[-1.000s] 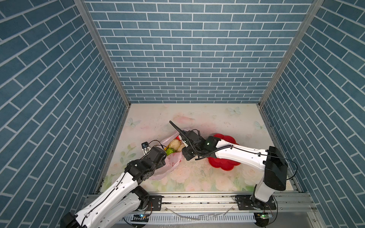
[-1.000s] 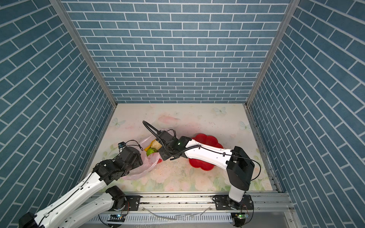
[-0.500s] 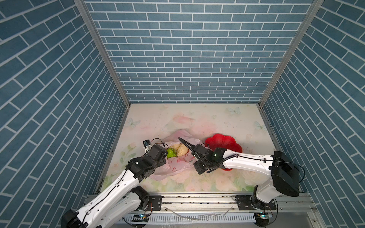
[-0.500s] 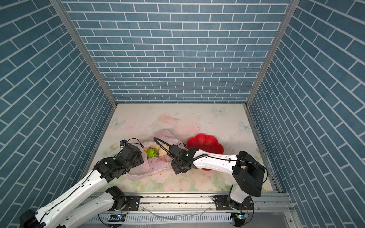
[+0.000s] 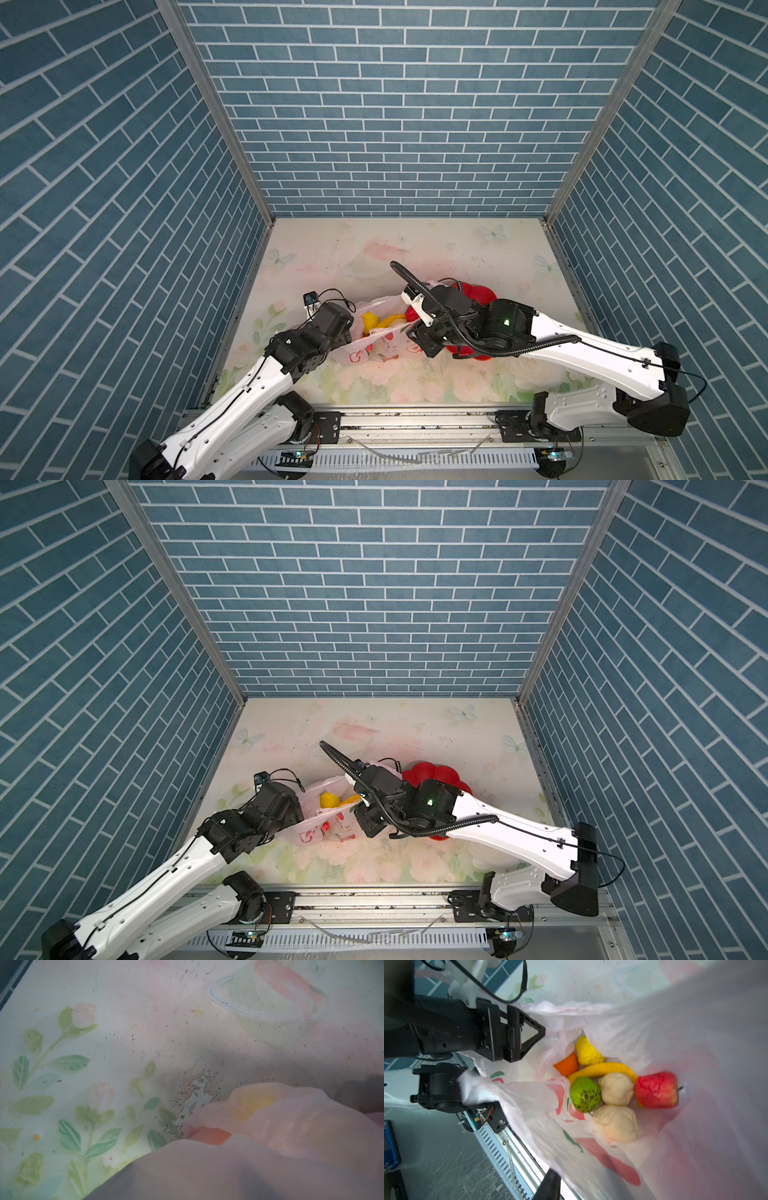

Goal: Take the fake fruits out of the plastic bag

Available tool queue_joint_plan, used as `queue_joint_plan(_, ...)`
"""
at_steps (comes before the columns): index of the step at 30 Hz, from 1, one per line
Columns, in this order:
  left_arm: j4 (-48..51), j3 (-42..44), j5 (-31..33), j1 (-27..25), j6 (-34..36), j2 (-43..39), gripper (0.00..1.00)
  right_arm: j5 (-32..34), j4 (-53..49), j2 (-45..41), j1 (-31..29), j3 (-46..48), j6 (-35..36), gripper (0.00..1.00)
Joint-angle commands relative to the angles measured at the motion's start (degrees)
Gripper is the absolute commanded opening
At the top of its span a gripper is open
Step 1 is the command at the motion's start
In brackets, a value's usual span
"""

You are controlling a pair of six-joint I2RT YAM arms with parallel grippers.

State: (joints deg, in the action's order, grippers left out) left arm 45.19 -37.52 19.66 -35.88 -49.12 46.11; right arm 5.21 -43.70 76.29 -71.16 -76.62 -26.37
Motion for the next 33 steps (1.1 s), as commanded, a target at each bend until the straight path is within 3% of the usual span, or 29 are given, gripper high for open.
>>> queue_joint_plan(1, 0.86, 1.61, 0.46, 0.30, -0.89, -3.25, 0.80, 2.60, 0.36, 3.21, 0.03, -1.09, 2.93, 0.33)
queue_joint_plan(10, 4.33, -3.59, 3.23, 0.31, 1.87, -2.64, 0.83, -1.26, 12.68, 6.82, 1.39, 6.63, 2.39, 0.33)
queue_joint_plan(17, 9.54, -8.64, 8.74, 0.41, 3.08, -2.51, 0.86, -5.32, 17.89, 8.39, 7.11, 7.71, 5.89, 0.33)
queue_joint_plan(25, 5.60, -9.73, 5.85, 0.47, 4.38, -2.28, 0.85, -29.40, 26.09, 8.08, 9.71, 7.22, 5.43, 0.43)
queue_joint_plan(33, 1.70, -10.58, 3.87, 0.46, 6.23, 0.25, 0.85, -42.23, 31.29, 7.42, 9.89, 7.18, 5.01, 0.46)
